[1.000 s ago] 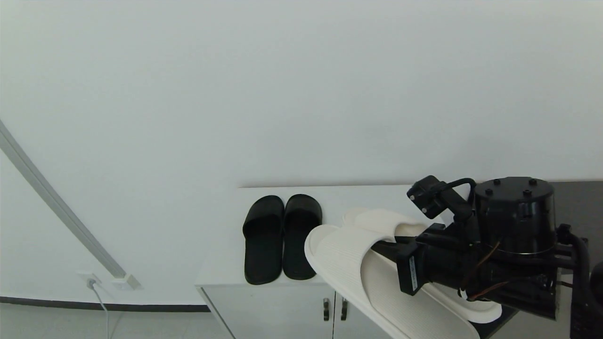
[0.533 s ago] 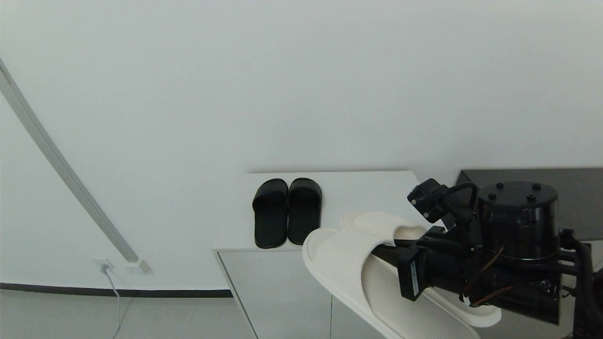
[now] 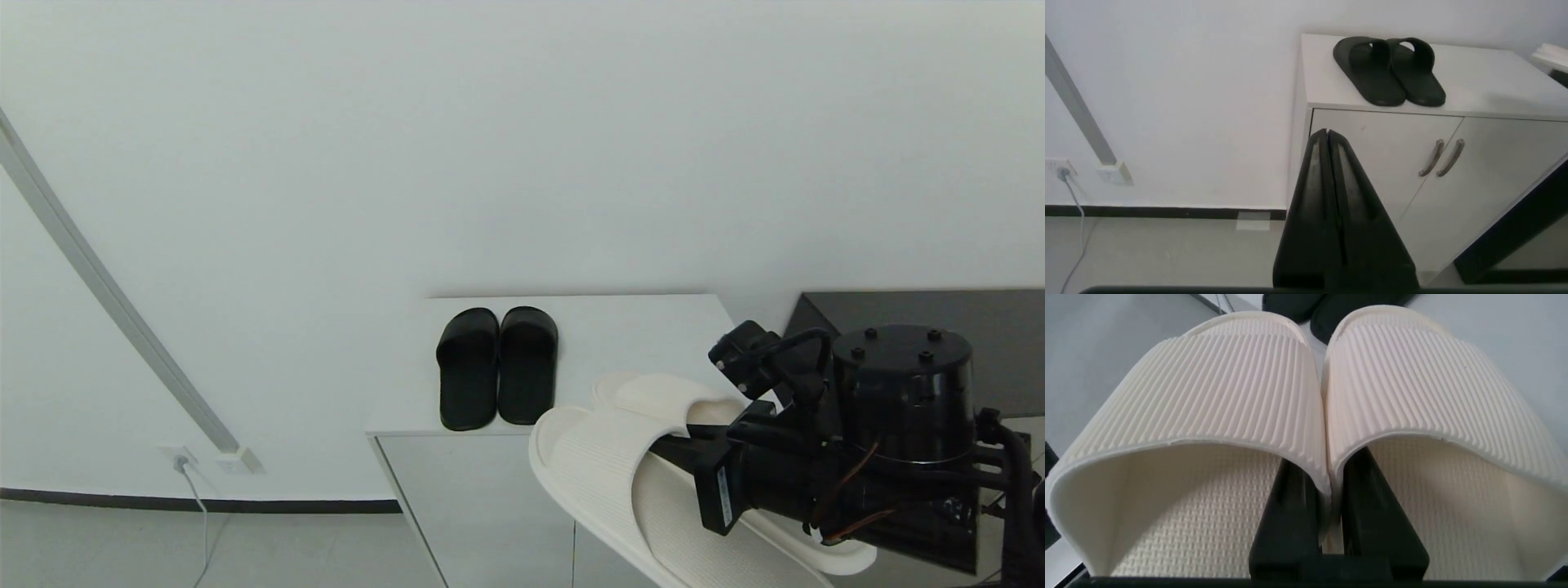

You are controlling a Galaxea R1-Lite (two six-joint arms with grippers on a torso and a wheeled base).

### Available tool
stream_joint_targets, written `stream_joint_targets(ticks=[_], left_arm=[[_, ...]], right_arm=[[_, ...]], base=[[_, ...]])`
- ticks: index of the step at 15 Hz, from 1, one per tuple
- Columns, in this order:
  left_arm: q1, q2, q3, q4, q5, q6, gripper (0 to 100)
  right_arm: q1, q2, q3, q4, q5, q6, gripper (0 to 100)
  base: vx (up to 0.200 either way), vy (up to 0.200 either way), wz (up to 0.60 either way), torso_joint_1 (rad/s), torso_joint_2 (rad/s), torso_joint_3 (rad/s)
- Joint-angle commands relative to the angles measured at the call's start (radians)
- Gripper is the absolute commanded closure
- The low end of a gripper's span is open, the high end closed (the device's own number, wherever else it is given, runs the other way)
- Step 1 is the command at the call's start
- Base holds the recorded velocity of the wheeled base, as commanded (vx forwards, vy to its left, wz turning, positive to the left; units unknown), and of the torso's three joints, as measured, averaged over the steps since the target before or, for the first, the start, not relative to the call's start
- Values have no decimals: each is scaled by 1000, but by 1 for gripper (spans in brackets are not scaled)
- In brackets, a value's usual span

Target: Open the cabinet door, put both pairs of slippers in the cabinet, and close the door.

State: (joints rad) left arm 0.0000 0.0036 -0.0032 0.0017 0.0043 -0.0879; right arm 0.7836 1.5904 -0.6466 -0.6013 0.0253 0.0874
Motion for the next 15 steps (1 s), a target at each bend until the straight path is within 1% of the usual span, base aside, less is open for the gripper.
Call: stream_joint_targets(ticks=[1,5,8,12,15], left_arm=[[0,-1,0,0,0,-1,100],[0,-1,0,0,0,-1,100],[0,-1,0,0,0,-1,100],[0,-1,0,0,0,-1,100],[0,-1,0,0,2,0,100]], right_arm=[[5,-3,7,-2,1,0,100],[14,-3,15,-23,2,2,100],[25,-21,33,-23,4,0,100],[95,-93,124,-23,1,0,100],[114,-106,151,-23,4,-23,100]], base=[[0,0,0,0,0,0],[0,0,0,0,0,0],[0,0,0,-137,305,157],[0,0,0,-156,336,176],[0,0,0,-154,331,178]])
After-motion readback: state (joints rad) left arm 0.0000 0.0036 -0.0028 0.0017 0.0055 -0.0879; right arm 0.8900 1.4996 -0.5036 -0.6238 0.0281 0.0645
